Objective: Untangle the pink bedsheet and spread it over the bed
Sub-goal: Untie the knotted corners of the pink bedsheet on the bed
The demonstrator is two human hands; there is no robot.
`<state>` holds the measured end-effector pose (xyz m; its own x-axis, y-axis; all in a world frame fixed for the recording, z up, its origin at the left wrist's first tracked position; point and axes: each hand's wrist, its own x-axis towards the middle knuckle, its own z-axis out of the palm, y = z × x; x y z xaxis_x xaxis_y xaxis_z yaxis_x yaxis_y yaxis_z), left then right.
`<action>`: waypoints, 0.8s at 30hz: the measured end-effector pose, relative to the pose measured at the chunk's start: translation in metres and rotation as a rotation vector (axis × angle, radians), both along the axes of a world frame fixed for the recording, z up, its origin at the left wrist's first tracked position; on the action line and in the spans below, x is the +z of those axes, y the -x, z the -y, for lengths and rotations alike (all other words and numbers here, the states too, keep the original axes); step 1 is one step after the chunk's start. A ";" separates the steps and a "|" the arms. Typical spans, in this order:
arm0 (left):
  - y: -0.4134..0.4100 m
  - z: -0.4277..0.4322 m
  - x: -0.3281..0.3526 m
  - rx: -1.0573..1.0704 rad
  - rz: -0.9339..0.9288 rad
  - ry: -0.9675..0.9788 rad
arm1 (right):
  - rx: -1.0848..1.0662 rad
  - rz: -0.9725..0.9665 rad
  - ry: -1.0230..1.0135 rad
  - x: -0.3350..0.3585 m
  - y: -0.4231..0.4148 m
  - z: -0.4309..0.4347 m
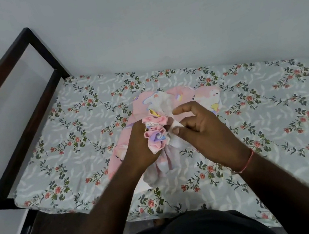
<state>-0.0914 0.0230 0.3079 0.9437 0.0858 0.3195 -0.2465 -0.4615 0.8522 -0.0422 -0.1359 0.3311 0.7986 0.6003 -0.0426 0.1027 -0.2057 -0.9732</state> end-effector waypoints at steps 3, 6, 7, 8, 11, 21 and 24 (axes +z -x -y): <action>-0.006 0.000 -0.003 0.101 0.051 0.017 | -0.072 0.121 0.210 0.000 -0.013 0.008; -0.002 -0.002 -0.013 0.102 0.070 0.045 | -0.331 0.174 0.176 0.002 -0.022 0.011; -0.002 0.003 -0.013 0.065 0.055 0.033 | -0.418 0.191 0.149 0.004 -0.021 0.009; -0.002 0.007 -0.013 0.051 0.056 0.005 | -0.462 0.195 0.112 0.005 -0.019 0.006; 0.002 0.017 -0.006 -0.054 -0.046 0.040 | -0.320 0.134 0.011 0.006 -0.008 -0.004; -0.009 -0.007 -0.003 0.029 0.008 -0.070 | -0.007 0.133 0.130 0.001 -0.006 0.007; -0.009 -0.010 -0.007 0.140 0.051 -0.076 | -0.086 0.246 0.296 0.000 -0.021 0.018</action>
